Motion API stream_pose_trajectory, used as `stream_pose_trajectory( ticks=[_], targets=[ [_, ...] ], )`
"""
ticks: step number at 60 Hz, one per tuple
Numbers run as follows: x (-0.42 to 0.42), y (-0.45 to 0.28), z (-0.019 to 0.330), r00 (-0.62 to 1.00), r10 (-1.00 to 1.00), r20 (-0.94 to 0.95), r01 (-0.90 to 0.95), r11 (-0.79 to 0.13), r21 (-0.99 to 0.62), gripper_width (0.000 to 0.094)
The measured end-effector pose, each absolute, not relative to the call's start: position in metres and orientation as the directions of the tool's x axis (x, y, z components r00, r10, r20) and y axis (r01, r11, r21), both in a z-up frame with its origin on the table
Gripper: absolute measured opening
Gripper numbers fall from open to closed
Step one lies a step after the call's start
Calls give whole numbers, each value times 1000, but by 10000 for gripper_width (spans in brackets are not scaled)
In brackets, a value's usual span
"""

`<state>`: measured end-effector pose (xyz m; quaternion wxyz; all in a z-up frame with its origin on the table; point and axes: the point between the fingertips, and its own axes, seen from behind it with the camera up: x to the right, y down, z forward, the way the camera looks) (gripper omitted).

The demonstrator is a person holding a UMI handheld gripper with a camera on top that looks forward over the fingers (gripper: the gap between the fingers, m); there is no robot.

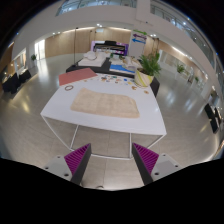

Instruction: Fold towel

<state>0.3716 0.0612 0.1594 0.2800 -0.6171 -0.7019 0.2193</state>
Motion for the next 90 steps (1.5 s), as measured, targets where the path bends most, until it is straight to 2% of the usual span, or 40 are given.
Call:
stream_pose_trajectory(
  ticks=[18,38,60,80,90],
  targets=[
    [356,-8,162,-148,982,115,715,187,-674,854],
    [334,-121,150,-273,960,62,683,239,-690,853],
    [244,-192,126,-198,980,32,587,145,-797,854],
    [101,-194,59,-28,999,29,514,39,-857,853],
    [39,-189,17,-5,999,42,522,38,-852,855]
  ],
)
